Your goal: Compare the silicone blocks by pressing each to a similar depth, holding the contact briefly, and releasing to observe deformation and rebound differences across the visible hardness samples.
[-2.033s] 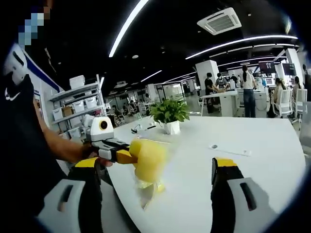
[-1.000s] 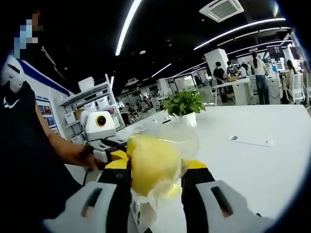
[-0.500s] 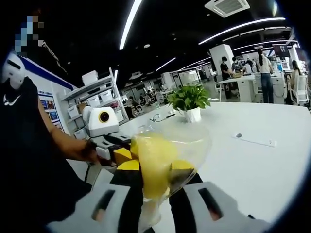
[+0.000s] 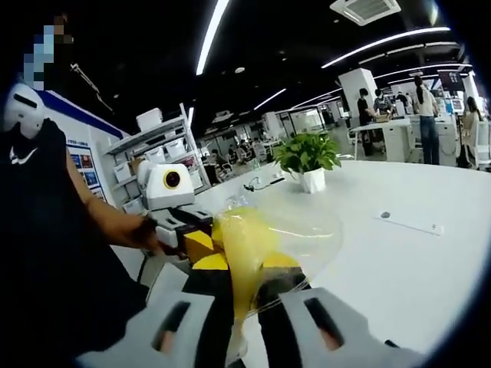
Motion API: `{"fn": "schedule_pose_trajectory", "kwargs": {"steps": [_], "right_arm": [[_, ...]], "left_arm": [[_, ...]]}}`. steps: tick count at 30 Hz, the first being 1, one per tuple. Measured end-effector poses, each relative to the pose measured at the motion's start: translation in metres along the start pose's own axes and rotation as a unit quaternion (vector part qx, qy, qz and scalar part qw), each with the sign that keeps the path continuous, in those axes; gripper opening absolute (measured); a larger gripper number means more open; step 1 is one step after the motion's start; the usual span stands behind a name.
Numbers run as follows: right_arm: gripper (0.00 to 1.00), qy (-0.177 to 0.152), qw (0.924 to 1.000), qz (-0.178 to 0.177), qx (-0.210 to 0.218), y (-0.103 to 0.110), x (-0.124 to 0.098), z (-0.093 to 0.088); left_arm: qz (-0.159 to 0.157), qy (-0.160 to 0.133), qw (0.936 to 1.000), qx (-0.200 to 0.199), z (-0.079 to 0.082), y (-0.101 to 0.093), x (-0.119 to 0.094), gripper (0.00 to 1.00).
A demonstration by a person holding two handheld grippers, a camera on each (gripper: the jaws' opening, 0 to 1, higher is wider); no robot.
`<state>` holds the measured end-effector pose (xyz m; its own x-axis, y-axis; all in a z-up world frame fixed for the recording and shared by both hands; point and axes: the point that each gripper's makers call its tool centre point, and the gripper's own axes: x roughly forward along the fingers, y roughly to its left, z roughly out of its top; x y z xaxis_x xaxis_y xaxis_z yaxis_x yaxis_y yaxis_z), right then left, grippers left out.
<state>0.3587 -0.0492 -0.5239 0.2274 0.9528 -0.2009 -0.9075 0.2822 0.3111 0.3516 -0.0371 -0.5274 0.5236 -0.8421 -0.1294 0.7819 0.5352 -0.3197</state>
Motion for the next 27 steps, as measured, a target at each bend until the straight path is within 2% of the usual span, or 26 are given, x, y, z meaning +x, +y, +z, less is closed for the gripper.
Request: {"fn": "schedule_pose_trajectory", "kwargs": {"steps": [2, 5, 10, 16, 19, 27], "right_arm": [[0.05, -0.002, 0.9999, 0.002, 0.012, 0.0, 0.0, 0.0], [0.04, -0.003, 1.0, 0.002, 0.004, 0.001, -0.001, 0.002], [0.03, -0.01, 0.9999, 0.002, 0.001, 0.002, -0.001, 0.008], [0.01, -0.022, 0.9996, 0.003, 0.02, 0.006, 0.001, 0.017], [0.01, -0.02, 0.9997, 0.007, 0.01, 0.012, 0.0, 0.021], [0.0, -0.019, 0.9996, 0.011, 0.017, 0.009, 0.0, 0.022]], "left_arm": [[0.0, 0.003, 1.0, -0.001, 0.0, 0.0, 0.0, 0.03], [0.0, 0.003, 1.0, 0.0, 0.001, 0.0, -0.001, 0.03], [-0.001, -0.009, 0.9999, -0.009, 0.009, -0.001, -0.003, 0.05], [-0.001, -0.02, 0.9996, -0.021, 0.018, -0.003, -0.008, 0.04], [-0.006, -0.023, 0.9996, -0.011, 0.021, -0.006, -0.01, 0.03], [-0.007, -0.017, 0.9998, 0.002, 0.023, -0.006, -0.008, 0.01]]}}
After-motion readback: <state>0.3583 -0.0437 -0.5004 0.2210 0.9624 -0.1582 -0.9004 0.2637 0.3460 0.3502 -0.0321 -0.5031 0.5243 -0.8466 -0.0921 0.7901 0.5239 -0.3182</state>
